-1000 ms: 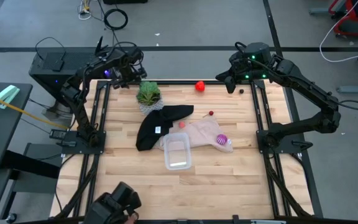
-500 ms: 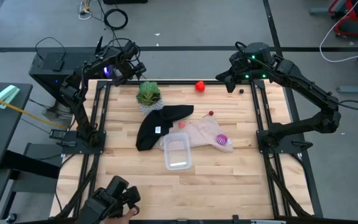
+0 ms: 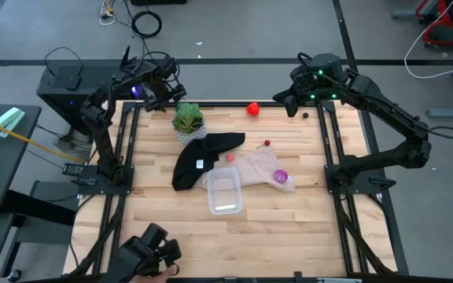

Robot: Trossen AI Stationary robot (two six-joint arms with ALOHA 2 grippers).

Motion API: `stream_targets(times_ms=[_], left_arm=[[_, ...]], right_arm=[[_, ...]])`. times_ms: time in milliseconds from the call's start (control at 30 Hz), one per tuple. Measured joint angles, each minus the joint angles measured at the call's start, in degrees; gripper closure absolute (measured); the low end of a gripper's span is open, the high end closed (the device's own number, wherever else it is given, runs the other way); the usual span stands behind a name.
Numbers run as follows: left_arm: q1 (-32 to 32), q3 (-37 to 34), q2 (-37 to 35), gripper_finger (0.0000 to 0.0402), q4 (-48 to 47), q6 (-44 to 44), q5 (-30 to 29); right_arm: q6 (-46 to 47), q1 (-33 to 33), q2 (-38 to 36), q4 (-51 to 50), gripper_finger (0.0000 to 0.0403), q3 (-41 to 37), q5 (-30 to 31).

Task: Pick and placing Produce into tupperware
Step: Put the watermelon into the transparent container

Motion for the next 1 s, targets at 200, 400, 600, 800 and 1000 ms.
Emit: stream_targets(times_ms=[200, 400, 600, 800, 1000], left_arm=[[-1.1, 0.0, 1.3, 0.0146, 1.7, 1.2, 0.9], [-1.3, 0.0, 1.2, 0.0163, 2.6, 5.5, 0.6], [-1.3, 0.0, 1.2, 0.0180, 2.7, 10.3, -0.4], [-1.3, 0.0, 1.2, 0.0199, 3.1, 13.6, 0.9], [-1.6, 0.1, 1.2, 0.0201, 10.8, 12.4, 7.4]], right_arm=[[0.0, 0.0, 0.0, 0.0, 0.0360, 0.0, 0.0], [-0.5, 0.0, 0.0, 0.0, 0.0360, 0.0, 0.0], [-0.6, 0.0, 0.0, 0.0, 0.0360, 0.0, 0.0], [-0.9, 0.0, 0.0, 0.0, 0.0360, 0.0, 0.0], [-2.1, 0.0, 0.0, 0.0, 0.0360, 0.0, 0.0]])
